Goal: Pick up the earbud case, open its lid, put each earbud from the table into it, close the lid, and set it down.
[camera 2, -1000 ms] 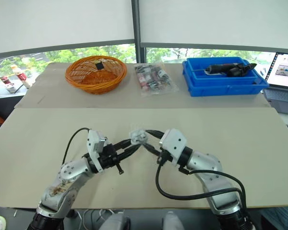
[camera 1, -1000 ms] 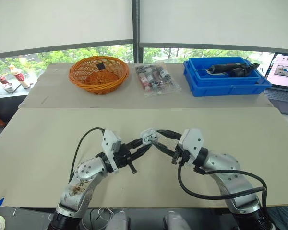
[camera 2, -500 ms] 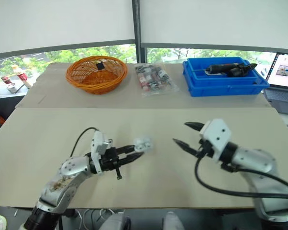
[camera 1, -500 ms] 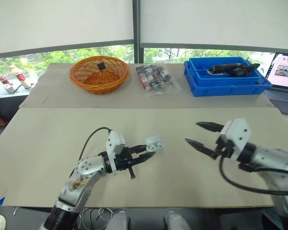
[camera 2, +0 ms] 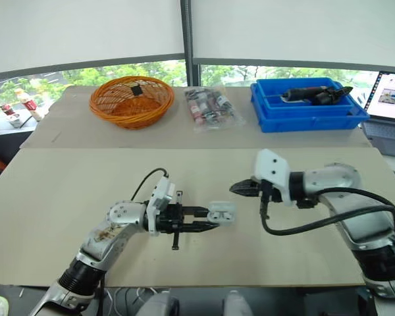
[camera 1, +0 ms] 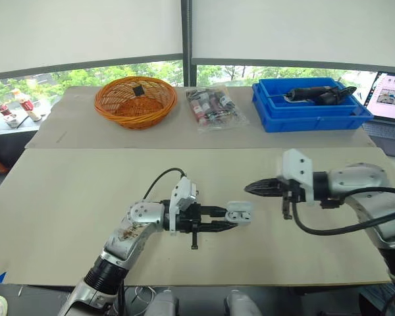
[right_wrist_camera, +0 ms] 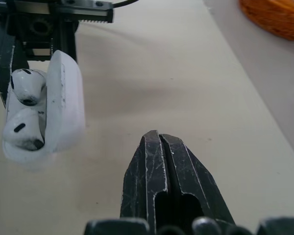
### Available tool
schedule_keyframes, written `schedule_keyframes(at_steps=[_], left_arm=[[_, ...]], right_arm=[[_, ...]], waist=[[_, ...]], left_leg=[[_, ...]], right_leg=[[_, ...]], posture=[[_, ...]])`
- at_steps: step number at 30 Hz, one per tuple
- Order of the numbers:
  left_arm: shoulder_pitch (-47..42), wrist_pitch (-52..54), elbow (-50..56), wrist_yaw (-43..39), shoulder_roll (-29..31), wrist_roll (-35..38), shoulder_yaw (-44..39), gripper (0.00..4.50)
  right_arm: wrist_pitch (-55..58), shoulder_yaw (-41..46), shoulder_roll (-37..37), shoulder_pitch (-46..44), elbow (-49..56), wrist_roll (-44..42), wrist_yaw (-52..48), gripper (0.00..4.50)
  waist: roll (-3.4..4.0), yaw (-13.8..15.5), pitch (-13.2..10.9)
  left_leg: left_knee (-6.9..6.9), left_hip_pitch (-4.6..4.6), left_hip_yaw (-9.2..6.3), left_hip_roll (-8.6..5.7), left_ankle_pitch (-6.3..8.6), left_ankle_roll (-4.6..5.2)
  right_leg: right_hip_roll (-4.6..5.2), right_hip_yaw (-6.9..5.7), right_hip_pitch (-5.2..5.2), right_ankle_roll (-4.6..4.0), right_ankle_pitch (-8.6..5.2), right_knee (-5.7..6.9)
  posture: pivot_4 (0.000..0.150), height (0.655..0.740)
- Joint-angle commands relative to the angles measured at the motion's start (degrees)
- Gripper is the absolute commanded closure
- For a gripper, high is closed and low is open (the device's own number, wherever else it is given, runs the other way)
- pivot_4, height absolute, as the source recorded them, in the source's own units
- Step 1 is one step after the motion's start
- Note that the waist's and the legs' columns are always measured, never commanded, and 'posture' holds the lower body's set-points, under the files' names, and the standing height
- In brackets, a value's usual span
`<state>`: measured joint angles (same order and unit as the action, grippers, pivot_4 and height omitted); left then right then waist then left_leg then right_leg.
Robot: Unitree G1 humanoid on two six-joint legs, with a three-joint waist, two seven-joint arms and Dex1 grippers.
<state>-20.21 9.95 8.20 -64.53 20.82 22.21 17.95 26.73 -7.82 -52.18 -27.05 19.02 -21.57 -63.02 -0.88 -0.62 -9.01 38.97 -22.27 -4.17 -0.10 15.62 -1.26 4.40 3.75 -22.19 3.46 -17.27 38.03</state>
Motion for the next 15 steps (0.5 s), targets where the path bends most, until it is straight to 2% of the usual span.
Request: schedule_keyframes(at_steps=[1,7,15], left_arm=[[-0.59,-1.66,0.55,0.47,-0.68,-0.71,-0.07,3.95],[-0.42,-1.88,-0.68,2.01,-1.31,-2.01,-0.85,3.95],[-1.96,0.92,-3.21,4.25,-2.03,-1.82,-1.90,3.95]], right_arm=[[3.46,0.54,0.09,-2.36,1.71,-2.49,-1.76,4.50],[10.54,3.00,-1.94,-1.67,7.24,-9.54,-4.59,4.50],[11.33,4.84,-3.00,3.56,10.74,-10.87,-3.60,4.50]], waist=[[0.00,0.00,0.00],[0.00,-0.02,0.00],[0.00,0.00,0.00]], left_leg=[[0.00,-0.01,0.00,-0.01,0.00,0.00],[0.00,-0.01,-0.16,0.01,0.00,0.00],[0.00,0.00,-0.17,0.00,0.00,0.00]], right_leg=[[0.01,0.00,-0.01,0.00,0.00,0.00],[-0.01,-0.01,-0.03,0.00,0.00,0.02],[0.00,-0.01,-0.02,0.00,0.00,0.03]], posture=[[0.150,0.7400],[0.150,0.7400],[0.150,0.7400]])
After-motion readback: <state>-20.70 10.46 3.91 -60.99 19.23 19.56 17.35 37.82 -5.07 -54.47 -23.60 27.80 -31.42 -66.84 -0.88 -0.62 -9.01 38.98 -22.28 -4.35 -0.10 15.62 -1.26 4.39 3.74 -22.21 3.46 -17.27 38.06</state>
